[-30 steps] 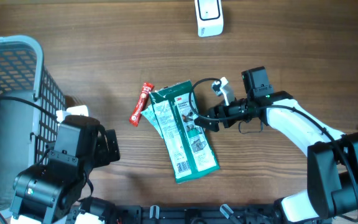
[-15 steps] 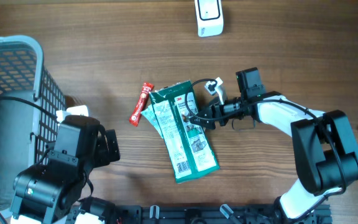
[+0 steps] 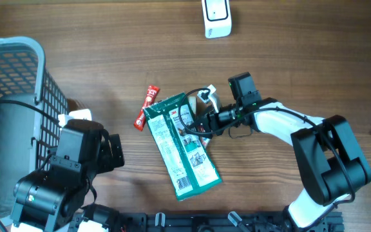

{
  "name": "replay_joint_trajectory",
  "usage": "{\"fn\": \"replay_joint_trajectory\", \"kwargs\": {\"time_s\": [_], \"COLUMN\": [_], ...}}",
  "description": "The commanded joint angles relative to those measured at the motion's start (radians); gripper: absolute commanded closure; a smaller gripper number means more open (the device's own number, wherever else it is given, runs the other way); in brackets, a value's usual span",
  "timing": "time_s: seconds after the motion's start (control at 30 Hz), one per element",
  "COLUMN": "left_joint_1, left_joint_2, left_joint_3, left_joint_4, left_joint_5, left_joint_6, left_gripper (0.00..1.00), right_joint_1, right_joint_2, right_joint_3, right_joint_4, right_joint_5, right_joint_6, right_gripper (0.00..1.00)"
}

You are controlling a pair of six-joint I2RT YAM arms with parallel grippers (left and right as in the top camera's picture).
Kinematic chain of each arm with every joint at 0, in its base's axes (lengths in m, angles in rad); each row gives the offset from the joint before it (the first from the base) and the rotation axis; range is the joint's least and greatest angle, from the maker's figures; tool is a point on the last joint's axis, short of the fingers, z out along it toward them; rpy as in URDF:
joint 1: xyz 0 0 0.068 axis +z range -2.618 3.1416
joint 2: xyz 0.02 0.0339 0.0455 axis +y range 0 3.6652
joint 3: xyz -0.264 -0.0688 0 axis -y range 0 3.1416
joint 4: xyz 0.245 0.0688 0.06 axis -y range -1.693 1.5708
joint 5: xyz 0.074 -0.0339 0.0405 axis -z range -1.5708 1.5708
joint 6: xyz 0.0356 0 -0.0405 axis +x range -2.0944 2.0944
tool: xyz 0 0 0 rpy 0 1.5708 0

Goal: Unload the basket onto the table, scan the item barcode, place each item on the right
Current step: 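Regrip the gloves pack edge and lift it with the right gripper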

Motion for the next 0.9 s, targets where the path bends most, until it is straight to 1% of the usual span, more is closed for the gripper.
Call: {"fn": "replay_joint_trajectory", "kwargs": {"time_s": [0.0,0.13,0.17,0.2,0.23,0.37,0.47,0.63,0.73,0.87], "left_joint_1": [-0.002,-0.002,-0.002,-0.002,-0.002,-0.002,-0.002,-0.002,-0.002,-0.002], "left_joint_2": [0.0,0.0,0.0,0.0,0.0,0.0,0.0,0.0,0.0,0.0], "left_joint_3": [0.002,0.002,0.002,0.002,0.002,0.002,0.002,0.002,0.002,0.002], "left_joint_4": [0.002,0.002,0.002,0.002,0.002,0.002,0.002,0.002,0.002,0.002], "left_joint_5": [0.005,0.005,0.005,0.005,0.005,0.005,0.005,0.005,0.005,0.005], "left_joint_6": [-0.016,-0.017,-0.016,-0.016,-0.017,-0.017,-0.017,-0.016,-0.017,-0.016], "left_gripper": [0.0,0.0,0.0,0.0,0.0,0.0,0.0,0.0,0.0,0.0], "right_joint_1": [-0.019,-0.093,-0.127,-0.159,-0.175,-0.213,-0.177,-0.047,0.017,0.034], "right_joint_2": [0.024,-0.012,-0.042,-0.077,-0.097,-0.202,-0.217,-0.217,-0.212,-0.204], "right_joint_3": [0.013,0.058,0.06,0.06,0.06,0.06,0.055,0.035,-0.005,-0.078], "right_joint_4": [0.016,0.007,-0.01,-0.051,-0.085,-0.359,-0.515,-0.55,-0.503,-0.454], "right_joint_5": [0.007,-0.062,-0.052,-0.016,0.019,0.25,0.254,0.255,0.255,0.255], "right_joint_6": [0.108,0.217,0.235,0.235,0.235,0.222,0.174,0.144,0.15,0.187], "right_gripper": [0.28,0.26,0.19,0.14,0.13,0.14,0.16,0.18,0.18,0.18]}}
